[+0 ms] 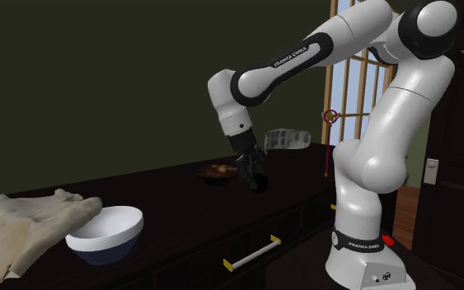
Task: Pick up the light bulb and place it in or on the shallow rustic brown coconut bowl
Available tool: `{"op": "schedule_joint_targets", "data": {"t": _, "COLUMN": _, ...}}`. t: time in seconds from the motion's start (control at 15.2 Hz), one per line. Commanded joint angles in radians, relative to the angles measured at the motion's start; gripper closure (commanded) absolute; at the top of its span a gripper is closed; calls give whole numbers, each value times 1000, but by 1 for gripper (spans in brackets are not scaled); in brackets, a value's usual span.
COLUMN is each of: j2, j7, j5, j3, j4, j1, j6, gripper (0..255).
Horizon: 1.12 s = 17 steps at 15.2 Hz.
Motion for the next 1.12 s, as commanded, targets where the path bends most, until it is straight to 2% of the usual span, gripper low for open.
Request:
{"op": "schedule_joint_targets", "data": {"t": 0.0, "j2": -8, "j7": -1, "j5": 0, "j3": 1, "j4": 23, "j1": 0, "j6": -32, "gripper": 255}}
{"op": "schedule_joint_targets", "data": {"t": 0.73, "j2": -45, "j7": -3, "j5": 5, "j3": 9, "j4": 144, "j1": 1, "j6": -190, "gripper": 255}}
{"op": "schedule_joint_targets", "data": {"t": 1.06, "j2": 108, "j7": -96, "j5": -47, "j3": -62, "j4": 280, "j1": -32, "j6": -168, "gripper": 255}}
